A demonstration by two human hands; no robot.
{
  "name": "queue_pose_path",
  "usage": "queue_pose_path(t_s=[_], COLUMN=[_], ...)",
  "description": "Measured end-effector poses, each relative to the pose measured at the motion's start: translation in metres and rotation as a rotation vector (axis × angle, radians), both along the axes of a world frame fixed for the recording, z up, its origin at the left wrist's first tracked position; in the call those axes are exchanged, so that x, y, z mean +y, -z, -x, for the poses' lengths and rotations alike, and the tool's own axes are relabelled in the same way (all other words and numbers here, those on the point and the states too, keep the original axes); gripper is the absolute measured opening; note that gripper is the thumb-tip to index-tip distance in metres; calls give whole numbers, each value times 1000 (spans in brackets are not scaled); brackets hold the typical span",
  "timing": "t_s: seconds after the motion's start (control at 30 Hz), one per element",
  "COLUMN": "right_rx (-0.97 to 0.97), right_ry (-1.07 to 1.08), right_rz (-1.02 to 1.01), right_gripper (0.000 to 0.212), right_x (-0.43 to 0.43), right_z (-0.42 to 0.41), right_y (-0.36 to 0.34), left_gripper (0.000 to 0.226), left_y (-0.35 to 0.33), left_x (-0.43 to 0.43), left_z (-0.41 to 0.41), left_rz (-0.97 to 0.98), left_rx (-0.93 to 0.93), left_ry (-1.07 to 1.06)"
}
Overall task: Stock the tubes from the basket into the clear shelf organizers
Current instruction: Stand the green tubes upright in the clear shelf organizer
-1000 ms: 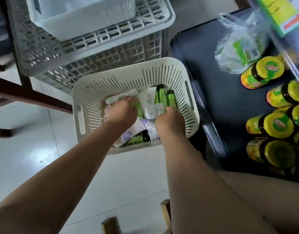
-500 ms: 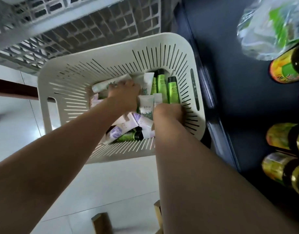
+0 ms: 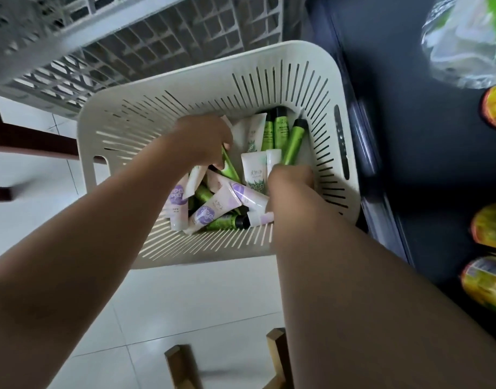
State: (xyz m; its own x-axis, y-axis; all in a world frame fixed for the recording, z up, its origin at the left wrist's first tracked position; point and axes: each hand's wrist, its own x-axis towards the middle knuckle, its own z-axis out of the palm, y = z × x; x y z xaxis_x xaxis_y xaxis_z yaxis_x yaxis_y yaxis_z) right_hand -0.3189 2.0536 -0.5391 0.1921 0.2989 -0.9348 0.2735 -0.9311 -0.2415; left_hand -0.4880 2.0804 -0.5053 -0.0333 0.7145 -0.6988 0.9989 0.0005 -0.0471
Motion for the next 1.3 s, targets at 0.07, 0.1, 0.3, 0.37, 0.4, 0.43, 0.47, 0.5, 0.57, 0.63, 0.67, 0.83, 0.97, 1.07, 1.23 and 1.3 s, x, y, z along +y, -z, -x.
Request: queue_pose_path(t_s=[0.07, 0.1, 0.3, 0.37, 0.4, 0.43, 0.47, 0.5, 0.57, 0.63, 0.67, 0.83, 0.97, 1.07, 1.23, 1.3], right_rx=[-267, -332, -425, -432, -418, -411, -374, -346, -297, -254, -227, -150, 11, 254, 393, 443], right_ry=[7, 8, -89, -59, -37, -22, 4, 20, 8, -75, -126, -206, 143, 440, 504, 537], right_rz=[-123, -179, -392, -495, -535, -572, -594, -625, -697, -789, -834, -1027, -1000, -945, -1005, -1034], right_gripper=[27, 20, 22, 24, 23, 23, 24, 26, 28, 31, 32, 46, 35, 27, 45, 59], right_x=[-3, -5, -5, -4, -6, -9, -13, -19, -27, -34, -35, -44, -52, -52, -63, -71], right_z=[-2, -1, -7, -10, -10, -9, -9, -9, -7, -8, -8, -7, -15, -30, -46, -52], right_y=[0, -4, -47, -67, -76, -85, -92, -101, -120, -142, -152, -200, -241, -273, -323, -337], left_gripper=[39, 36, 15, 15, 16, 16, 17, 18, 18, 19, 20, 26, 26, 24, 13, 10], left_y=[-10, -13, -49, -60, -67, -74, -82, -91, -109, -129, -139, -186, -217, -240, -275, -289], left_x=[-13, -20, -66, -81, -88, -94, -99, -104, -113, -122, -124, -127, -131, -137, -146, -150], left_z=[8, 12, 10, 7, 5, 3, 0, -2, -8, -11, -11, -2, 3, -1, -19, -29], left_rz=[-85, -132, -402, -530, -569, -593, -607, -612, -597, -578, -582, -662, -684, -715, -752, -753], left_rx=[-35, -73, -383, -503, -594, -700, -811, -915, -1112, -1242, -1280, -1406, -1516, -1566, -1589, -1583], left_ry=[-77, -133, -657, -937, -1104, -1263, -1396, -1506, -1663, -1706, -1701, -1665, -1603, -1547, -1421, -1307])
